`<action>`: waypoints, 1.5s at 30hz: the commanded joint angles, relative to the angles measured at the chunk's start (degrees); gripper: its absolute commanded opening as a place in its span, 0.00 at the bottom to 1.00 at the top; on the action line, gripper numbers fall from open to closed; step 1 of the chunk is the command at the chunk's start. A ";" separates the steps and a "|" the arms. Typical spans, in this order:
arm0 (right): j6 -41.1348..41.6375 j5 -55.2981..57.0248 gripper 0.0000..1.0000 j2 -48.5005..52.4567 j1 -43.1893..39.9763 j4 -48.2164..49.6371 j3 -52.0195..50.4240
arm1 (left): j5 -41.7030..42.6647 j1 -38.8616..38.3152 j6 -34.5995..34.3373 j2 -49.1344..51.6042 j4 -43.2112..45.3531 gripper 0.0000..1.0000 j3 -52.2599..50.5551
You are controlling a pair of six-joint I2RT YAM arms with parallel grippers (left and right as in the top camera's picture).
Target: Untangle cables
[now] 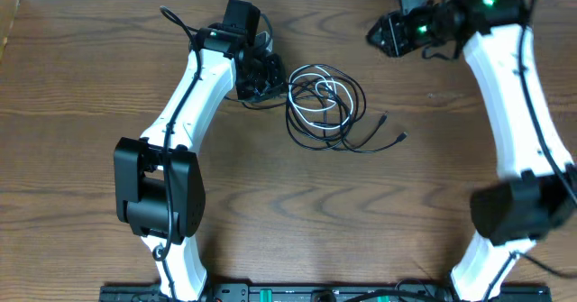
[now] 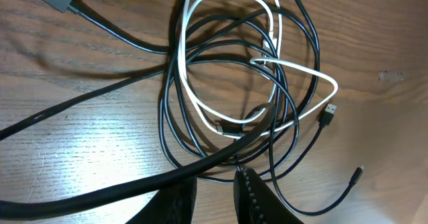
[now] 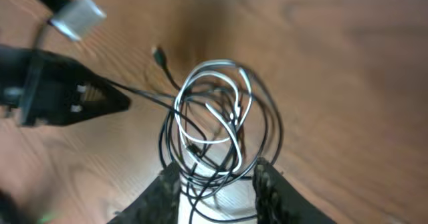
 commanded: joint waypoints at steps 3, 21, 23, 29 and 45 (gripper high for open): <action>-10.36 -14.40 0.43 10.69 -2.19 -3.50 0.07 | -0.52 -0.07 1.18 0.81 -0.17 0.25 -0.26; -29.07 -26.40 0.49 33.18 -1.62 -9.05 0.07 | -0.55 -0.09 1.16 0.98 -0.13 0.27 -0.26; -29.42 -26.99 0.46 33.33 -1.16 -8.85 0.07 | -0.52 -0.09 1.16 1.14 -0.13 0.27 -0.26; -29.35 -28.94 0.26 33.33 0.00 -8.26 0.07 | -0.55 -0.09 1.16 1.14 -0.13 0.29 -0.26; -16.85 -47.56 0.01 25.35 -3.04 -13.35 11.17 | -0.55 -0.09 1.16 1.14 -0.13 0.30 -0.26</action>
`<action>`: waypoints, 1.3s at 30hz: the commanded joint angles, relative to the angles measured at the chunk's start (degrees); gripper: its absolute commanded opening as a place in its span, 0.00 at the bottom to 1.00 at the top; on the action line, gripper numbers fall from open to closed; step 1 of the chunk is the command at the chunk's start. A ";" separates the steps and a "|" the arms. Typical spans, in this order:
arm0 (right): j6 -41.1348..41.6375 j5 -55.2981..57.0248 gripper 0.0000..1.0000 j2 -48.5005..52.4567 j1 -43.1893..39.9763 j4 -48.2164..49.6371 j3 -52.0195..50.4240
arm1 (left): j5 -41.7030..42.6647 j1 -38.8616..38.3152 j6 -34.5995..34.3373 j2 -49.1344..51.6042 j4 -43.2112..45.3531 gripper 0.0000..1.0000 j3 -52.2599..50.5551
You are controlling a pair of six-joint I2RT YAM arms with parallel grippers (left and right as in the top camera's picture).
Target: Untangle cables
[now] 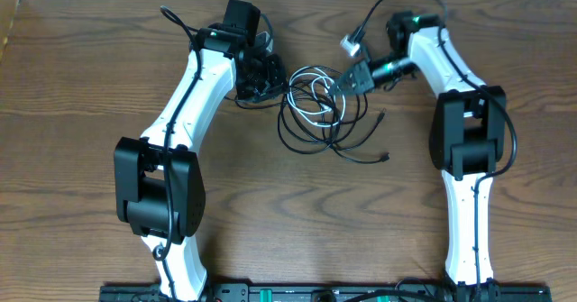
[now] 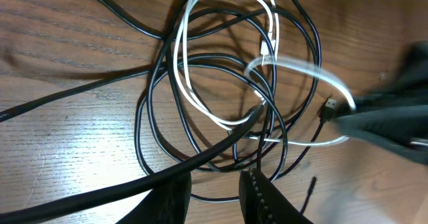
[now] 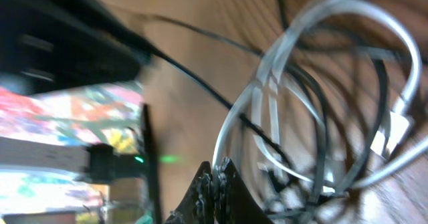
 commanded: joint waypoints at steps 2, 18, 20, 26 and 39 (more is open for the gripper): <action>2.45 -8.50 0.01 -9.86 -1.88 -2.19 6.43 | -0.52 -0.09 0.98 1.05 -0.13 0.30 -0.26; 9.14 13.14 0.13 -16.70 -0.92 -0.74 6.62 | -0.50 -0.09 0.98 1.05 -0.13 0.30 -0.26; 8.68 13.86 0.18 -14.14 -0.87 -0.87 6.62 | -0.52 -0.09 0.98 1.05 -0.15 0.30 -0.26; 5.40 13.16 0.31 -5.31 -0.94 -2.49 6.62 | -0.52 -0.09 0.98 1.05 -0.15 0.30 -0.26; -13.60 10.67 0.36 3.72 2.19 -10.67 6.62 | -0.50 -0.09 0.98 1.05 -0.15 0.31 -0.26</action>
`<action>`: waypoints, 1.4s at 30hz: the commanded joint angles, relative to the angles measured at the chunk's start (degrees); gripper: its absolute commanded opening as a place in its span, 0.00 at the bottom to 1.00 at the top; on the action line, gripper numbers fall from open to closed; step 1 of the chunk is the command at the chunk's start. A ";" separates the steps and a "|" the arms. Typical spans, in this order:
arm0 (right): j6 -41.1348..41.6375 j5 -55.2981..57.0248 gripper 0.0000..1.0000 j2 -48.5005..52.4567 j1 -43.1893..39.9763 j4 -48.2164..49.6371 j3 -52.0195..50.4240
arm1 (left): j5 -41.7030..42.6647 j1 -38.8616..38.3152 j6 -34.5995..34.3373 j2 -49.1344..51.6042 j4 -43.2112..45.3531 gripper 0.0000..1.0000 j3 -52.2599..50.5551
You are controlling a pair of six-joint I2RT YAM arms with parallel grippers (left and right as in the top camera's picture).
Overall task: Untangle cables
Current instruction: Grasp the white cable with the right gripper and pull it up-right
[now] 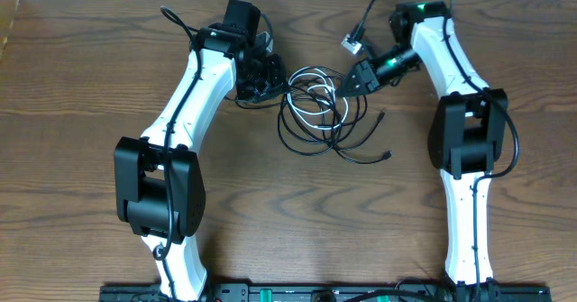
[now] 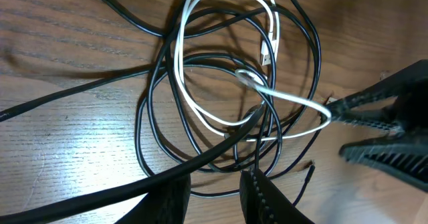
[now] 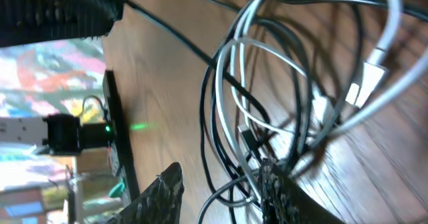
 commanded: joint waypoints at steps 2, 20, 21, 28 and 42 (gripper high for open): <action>-4.55 -1.36 0.36 3.04 1.68 0.79 0.35 | -0.48 -0.09 0.98 0.96 -0.17 0.31 -0.26; -4.57 -18.40 0.01 5.29 0.70 -4.42 0.74 | -0.48 -0.09 0.98 0.96 -0.61 0.30 -0.26; -5.09 -20.63 0.01 4.79 0.04 -5.77 0.79 | -0.50 -0.09 0.98 0.96 -0.61 0.31 -0.26; -8.68 -29.42 0.01 -0.90 -2.56 -10.54 0.83 | -0.52 -0.09 0.98 0.96 -0.59 0.31 -0.26; -4.59 -33.79 0.01 -13.62 -4.50 -10.10 0.87 | -0.52 -0.09 0.98 0.96 -0.59 0.30 -0.26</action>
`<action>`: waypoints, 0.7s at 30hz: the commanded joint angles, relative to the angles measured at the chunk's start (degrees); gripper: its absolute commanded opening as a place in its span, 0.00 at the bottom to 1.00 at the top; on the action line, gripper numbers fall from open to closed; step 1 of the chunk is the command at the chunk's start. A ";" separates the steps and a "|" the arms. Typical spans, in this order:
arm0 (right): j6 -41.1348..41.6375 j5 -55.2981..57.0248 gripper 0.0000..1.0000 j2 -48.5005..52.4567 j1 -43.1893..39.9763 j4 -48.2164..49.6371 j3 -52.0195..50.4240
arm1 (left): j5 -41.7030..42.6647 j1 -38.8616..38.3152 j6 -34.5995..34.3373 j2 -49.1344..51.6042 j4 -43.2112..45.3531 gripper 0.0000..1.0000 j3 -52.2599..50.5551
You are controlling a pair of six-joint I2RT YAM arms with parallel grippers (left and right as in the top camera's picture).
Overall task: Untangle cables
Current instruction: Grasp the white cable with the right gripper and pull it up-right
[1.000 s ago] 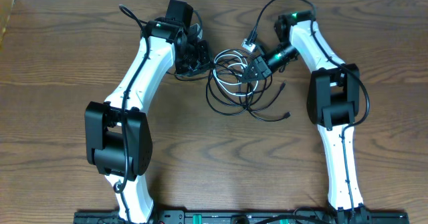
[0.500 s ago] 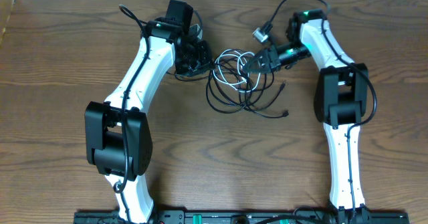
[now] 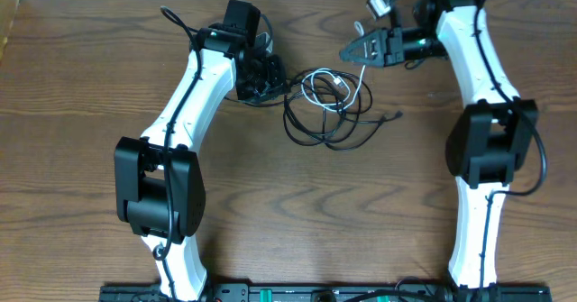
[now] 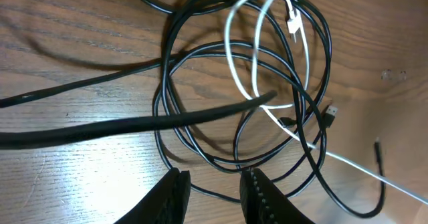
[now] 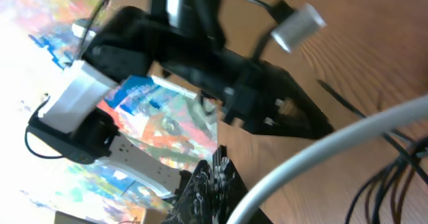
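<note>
A tangle of black cables (image 3: 315, 126) lies on the wooden table, right of my left gripper (image 3: 273, 78). In the left wrist view the black loops (image 4: 200, 117) spread ahead of the open left gripper (image 4: 215, 198), which holds nothing. A white cable (image 3: 335, 84) is wound through the loops; its plug end (image 4: 292, 25) lies at the top of them, and one taut strand (image 4: 364, 170) runs off to the lower right. My right gripper (image 3: 350, 53) hovers at the far side, shut on the white cable (image 5: 334, 144), its fingers (image 5: 215, 177) pressed together.
A thick black lead (image 4: 100, 127) crosses the left wrist view above the table. Loose black plug ends (image 3: 398, 114) lie right of the tangle. A silver connector (image 3: 377, 4) hangs by the right arm. The table's far edge is close behind.
My right gripper was open at the white loop on the tangle's right side; now it is shut on the white cable and sits farther back. The white strand is stretched out and the loops have shifted.
The right gripper first hung open, high at the far right, away from the tangle. Then it was at the tangle's right edge, shut by the white loop. Then it stood open there. Now it holds the white cable behind the tangle. The left gripper stayed open throughout.
</note>
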 commanded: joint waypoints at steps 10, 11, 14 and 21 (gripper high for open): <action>12.17 -2.80 0.01 -14.43 -2.10 9.25 0.76 | -0.50 -0.09 0.98 0.96 -0.20 0.31 -0.26; 14.27 -2.80 0.01 -15.47 -2.40 10.73 0.76 | -0.50 -0.09 0.98 0.96 -0.17 0.31 -0.26; 18.29 -2.80 0.01 -17.27 -2.99 13.40 0.76 | -0.50 -0.09 0.98 0.96 -0.17 0.31 -0.26; 31.98 -2.80 0.01 -20.85 -4.13 24.83 0.76 | -0.50 -0.09 0.98 0.96 -0.20 0.31 -0.26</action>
